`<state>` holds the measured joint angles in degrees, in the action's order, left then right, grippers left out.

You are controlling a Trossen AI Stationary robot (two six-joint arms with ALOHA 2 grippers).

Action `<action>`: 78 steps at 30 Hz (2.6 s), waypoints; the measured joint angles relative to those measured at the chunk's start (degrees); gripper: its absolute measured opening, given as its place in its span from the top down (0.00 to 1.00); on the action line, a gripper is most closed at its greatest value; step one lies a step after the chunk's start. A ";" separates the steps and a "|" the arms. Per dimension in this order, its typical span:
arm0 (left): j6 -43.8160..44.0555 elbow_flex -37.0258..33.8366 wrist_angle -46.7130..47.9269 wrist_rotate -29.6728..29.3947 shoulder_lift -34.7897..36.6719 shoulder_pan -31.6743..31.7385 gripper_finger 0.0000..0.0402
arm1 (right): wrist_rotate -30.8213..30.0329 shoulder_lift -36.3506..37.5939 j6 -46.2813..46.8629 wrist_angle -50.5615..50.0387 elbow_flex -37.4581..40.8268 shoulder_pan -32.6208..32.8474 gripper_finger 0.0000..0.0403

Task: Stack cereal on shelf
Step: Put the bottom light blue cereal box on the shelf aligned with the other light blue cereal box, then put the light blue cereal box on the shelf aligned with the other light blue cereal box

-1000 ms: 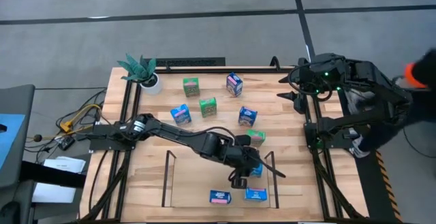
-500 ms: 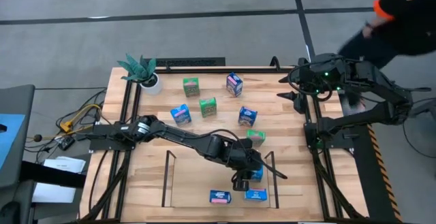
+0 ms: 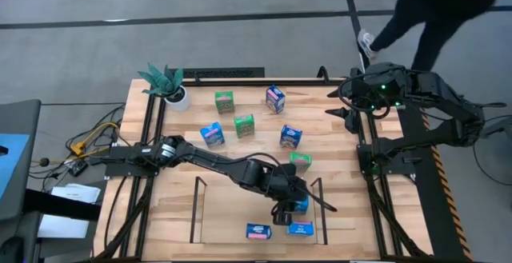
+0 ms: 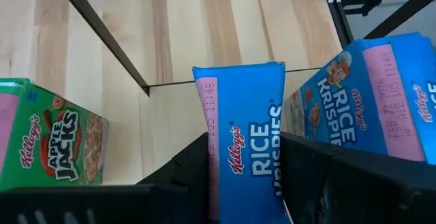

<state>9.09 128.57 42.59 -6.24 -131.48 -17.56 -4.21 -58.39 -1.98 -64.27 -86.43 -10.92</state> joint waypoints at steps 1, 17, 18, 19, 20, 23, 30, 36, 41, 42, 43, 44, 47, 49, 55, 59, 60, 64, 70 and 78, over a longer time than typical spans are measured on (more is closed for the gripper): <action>-0.48 0.00 0.02 -0.29 0.00 0.00 0.69 | 0.00 0.00 0.00 0.00 0.00 0.00 0.33; -1.76 1.37 1.55 2.26 -1.14 0.04 0.72 | 0.07 0.02 0.04 0.02 0.00 0.00 0.33; -2.16 1.83 2.22 1.63 -1.14 0.04 0.72 | 0.07 0.02 0.04 0.02 0.00 0.00 0.33; -2.56 2.21 2.71 1.00 -1.15 0.03 0.72 | 0.07 0.02 0.04 0.02 0.00 0.00 0.33; -2.83 2.48 3.27 0.65 -1.16 0.02 0.72 | 0.09 0.02 0.04 0.02 0.00 0.00 0.33; -2.50 2.69 2.80 -0.06 -1.16 0.02 0.69 | 0.09 0.02 0.04 0.02 0.00 0.00 0.33; -1.91 2.69 1.60 -0.24 -1.16 0.04 0.58 | 0.09 0.02 0.04 0.02 0.00 0.00 0.33; -1.82 2.69 0.79 1.05 -1.16 0.00 0.53 | 0.11 0.02 0.04 0.02 0.00 0.00 0.33; -1.78 2.69 0.81 1.01 -1.16 0.00 0.48 | 0.11 0.02 0.03 0.00 0.00 0.00 0.33; -1.78 2.69 0.81 0.99 -1.16 0.00 0.47 | 0.11 0.02 0.02 0.00 0.00 0.00 0.33; -1.78 2.69 0.81 0.99 -1.16 0.02 0.46 | 0.11 0.02 0.02 0.00 0.00 0.00 0.33; -1.78 2.69 0.79 0.99 -1.16 0.04 0.45 | 0.11 0.02 0.02 0.00 0.00 0.00 0.33; -1.75 2.69 0.24 1.41 -1.16 0.04 0.42 | 0.11 0.02 0.02 0.00 0.00 0.00 0.33; -1.72 2.69 0.17 1.52 -1.16 0.04 0.40 | 0.11 0.02 0.00 0.00 0.00 0.00 0.33; -0.77 2.69 0.29 2.85 -1.16 0.04 0.33 | 0.11 0.02 -0.02 0.00 0.00 0.00 0.33; -0.11 2.69 0.70 2.86 -0.93 0.04 0.29 | 0.11 0.02 -0.03 -0.01 0.00 0.00 0.33; 0.26 2.69 0.67 2.81 -0.83 0.04 0.29 | 0.11 0.02 -0.03 -0.02 0.00 0.00 0.33; 1.17 2.73 1.53 2.40 0.25 0.04 0.28 | 0.11 0.02 -0.18 -0.04 -0.02 0.00 0.33; 2.22 2.80 5.28 1.44 2.70 0.04 0.28 | 0.15 0.00 -0.20 -0.09 -0.02 0.00 0.33; 8.27 2.99 12.69 -1.21 8.75 1.36 0.28 | 0.22 0.02 -1.11 -0.05 -0.04 0.00 0.33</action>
<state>17.36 131.57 55.28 -7.45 -122.73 -16.21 -3.99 -58.37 -3.09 -64.31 -86.48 -10.92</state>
